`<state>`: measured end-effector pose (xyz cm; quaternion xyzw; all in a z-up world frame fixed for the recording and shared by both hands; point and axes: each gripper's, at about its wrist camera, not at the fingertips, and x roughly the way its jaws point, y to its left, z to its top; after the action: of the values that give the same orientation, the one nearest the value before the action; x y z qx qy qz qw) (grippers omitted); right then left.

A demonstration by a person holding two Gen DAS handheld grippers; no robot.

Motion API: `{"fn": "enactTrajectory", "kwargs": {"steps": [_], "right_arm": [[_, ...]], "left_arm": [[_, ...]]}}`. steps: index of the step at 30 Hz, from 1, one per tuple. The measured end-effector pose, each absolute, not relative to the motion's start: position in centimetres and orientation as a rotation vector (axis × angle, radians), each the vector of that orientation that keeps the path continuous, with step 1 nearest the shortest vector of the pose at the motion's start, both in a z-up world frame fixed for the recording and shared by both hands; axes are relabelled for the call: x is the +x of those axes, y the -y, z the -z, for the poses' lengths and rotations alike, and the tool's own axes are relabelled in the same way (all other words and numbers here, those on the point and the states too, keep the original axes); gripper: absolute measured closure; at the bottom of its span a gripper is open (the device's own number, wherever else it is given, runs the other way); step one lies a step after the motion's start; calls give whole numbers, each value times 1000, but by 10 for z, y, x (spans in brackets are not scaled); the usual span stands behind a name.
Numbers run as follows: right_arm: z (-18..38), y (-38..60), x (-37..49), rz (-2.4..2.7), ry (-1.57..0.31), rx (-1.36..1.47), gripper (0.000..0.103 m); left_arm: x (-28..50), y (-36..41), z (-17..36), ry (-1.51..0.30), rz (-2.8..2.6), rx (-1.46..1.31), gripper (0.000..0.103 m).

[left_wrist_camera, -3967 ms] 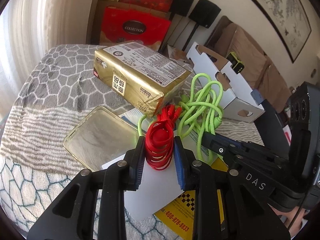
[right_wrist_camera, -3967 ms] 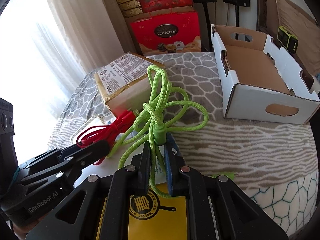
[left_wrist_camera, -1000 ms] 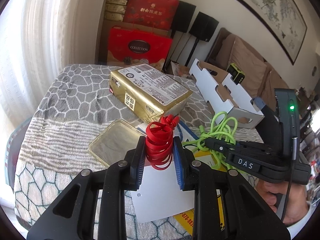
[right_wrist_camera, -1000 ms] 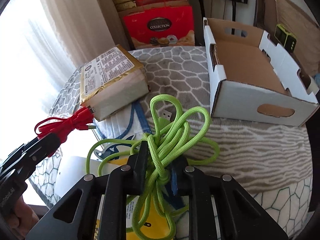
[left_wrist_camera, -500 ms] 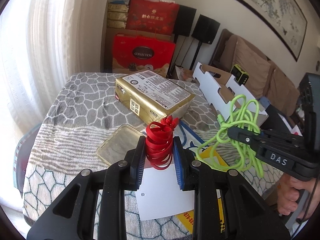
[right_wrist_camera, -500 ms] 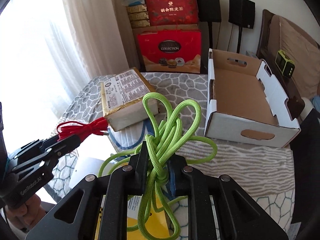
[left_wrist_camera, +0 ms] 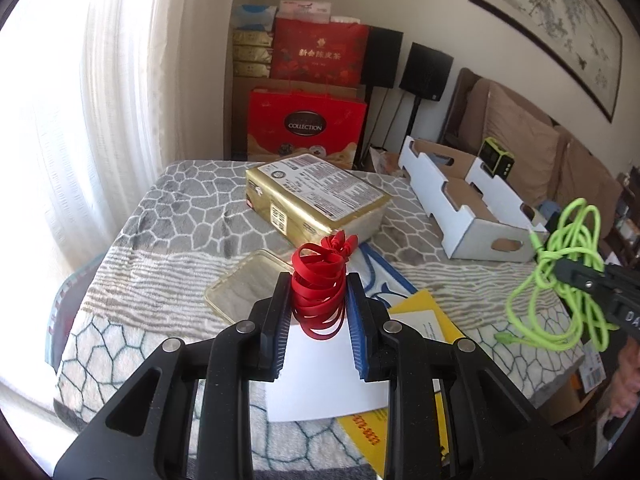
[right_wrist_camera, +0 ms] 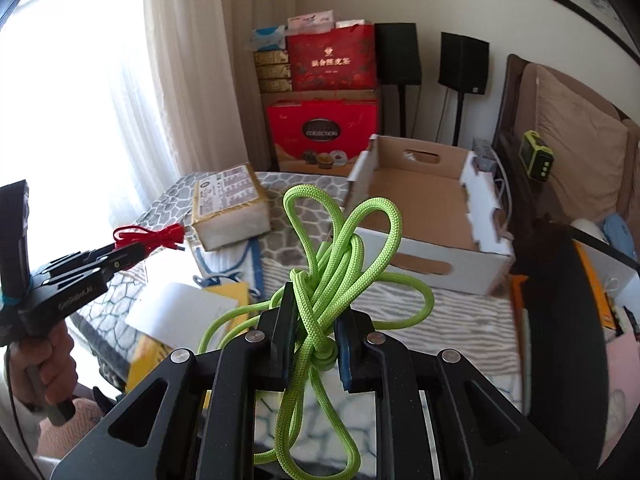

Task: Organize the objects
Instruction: 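Lift the red cable with the left tool while the right tool lifts the green cable, then carry the red cable with the left tool while the right tool carries the green cable toward the box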

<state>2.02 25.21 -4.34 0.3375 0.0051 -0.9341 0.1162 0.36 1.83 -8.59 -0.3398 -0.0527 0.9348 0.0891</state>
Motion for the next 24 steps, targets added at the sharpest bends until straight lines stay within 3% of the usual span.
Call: {"fn": "enactTrajectory", "kwargs": {"steps": [10, 24], "right_arm": [[57, -322, 40, 2794, 134, 1014, 87], [82, -321, 46, 2728, 194, 1046, 87]], "left_arm": [[10, -56, 82, 84, -2742, -994, 79], [8, -57, 86, 85, -2747, -996, 79]]}}
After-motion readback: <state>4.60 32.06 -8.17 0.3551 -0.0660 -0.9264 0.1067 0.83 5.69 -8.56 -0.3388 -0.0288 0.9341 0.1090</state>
